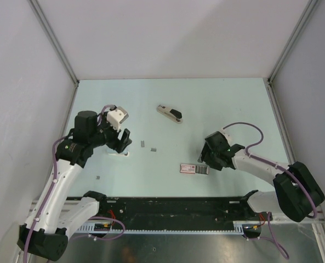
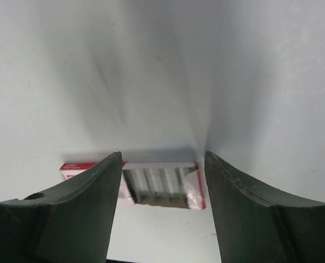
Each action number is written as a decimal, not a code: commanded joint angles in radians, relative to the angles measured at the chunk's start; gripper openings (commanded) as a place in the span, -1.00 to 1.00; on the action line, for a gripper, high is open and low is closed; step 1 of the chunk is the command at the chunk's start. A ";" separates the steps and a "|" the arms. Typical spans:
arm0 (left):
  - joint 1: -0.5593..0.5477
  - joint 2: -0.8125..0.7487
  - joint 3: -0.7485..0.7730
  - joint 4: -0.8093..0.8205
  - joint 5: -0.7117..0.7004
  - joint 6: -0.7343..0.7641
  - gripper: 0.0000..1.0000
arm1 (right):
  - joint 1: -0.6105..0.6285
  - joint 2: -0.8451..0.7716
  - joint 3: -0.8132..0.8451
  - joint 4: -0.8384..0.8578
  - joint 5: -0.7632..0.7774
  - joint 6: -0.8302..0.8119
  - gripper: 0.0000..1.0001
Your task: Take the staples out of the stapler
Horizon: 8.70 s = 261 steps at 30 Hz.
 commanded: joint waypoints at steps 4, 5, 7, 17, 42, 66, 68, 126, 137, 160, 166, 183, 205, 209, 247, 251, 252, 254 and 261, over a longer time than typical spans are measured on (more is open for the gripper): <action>0.006 -0.037 -0.011 -0.002 -0.027 0.029 0.61 | 0.126 0.049 -0.017 -0.022 -0.014 0.142 0.32; 0.006 -0.040 -0.014 -0.002 -0.030 0.032 0.61 | 0.143 0.048 -0.016 -0.026 -0.006 0.158 0.31; 0.006 -0.045 -0.022 -0.003 -0.035 0.039 0.61 | 0.173 0.044 -0.016 -0.039 0.006 0.183 0.31; 0.001 0.012 -0.060 -0.001 -0.015 0.108 0.62 | 0.118 -0.040 0.021 -0.093 0.070 0.120 0.33; -0.192 0.677 0.063 0.224 -0.361 -0.468 0.67 | 0.268 -0.117 0.059 0.029 0.321 0.022 0.50; -0.184 0.914 0.158 0.235 -0.388 -0.543 -0.03 | 0.290 -0.146 -0.003 0.087 0.292 0.044 0.47; -0.183 0.914 0.154 0.238 -0.389 -0.542 -0.06 | 0.290 -0.147 -0.004 0.090 0.289 0.042 0.47; -0.150 0.671 0.637 0.261 0.754 -0.756 -0.77 | 0.155 -0.333 0.068 0.896 -0.363 -0.205 0.40; -0.156 0.619 0.538 0.425 0.892 -0.939 -0.76 | 0.148 -0.263 0.154 1.059 -0.416 -0.119 0.33; -0.173 0.583 0.475 0.533 0.950 -1.032 -0.75 | 0.190 -0.175 0.173 1.153 -0.412 -0.044 0.05; -0.173 0.574 0.459 0.545 0.949 -1.038 -0.75 | 0.198 -0.176 0.172 1.156 -0.396 -0.040 -0.10; -0.171 0.557 0.433 0.557 0.929 -1.032 -0.32 | 0.206 -0.210 0.173 1.073 -0.340 -0.073 -0.77; -0.378 0.633 0.326 0.180 0.004 -0.176 0.37 | 0.162 -0.317 0.218 -0.086 -0.071 -0.135 -0.96; -0.478 0.694 0.254 0.241 -0.154 -0.096 0.35 | 0.194 -0.324 0.214 -0.226 -0.003 -0.105 -1.00; -0.725 0.881 0.059 0.436 -0.374 -0.104 0.21 | 0.167 -0.383 0.137 -0.378 -0.003 -0.076 -1.00; -0.726 0.842 0.028 0.436 -0.350 -0.106 0.21 | 0.181 -0.342 0.135 -0.351 -0.008 -0.085 -1.00; -0.726 0.834 0.022 0.435 -0.343 -0.105 0.21 | 0.185 -0.329 0.135 -0.346 -0.009 -0.085 -1.00; -0.726 0.814 0.010 0.435 -0.328 -0.104 0.21 | 0.196 -0.307 0.135 -0.332 -0.013 -0.088 -1.00; -0.718 0.758 0.007 0.427 -0.340 -0.097 0.25 | 0.220 -0.217 0.135 -0.294 -0.038 -0.119 -1.00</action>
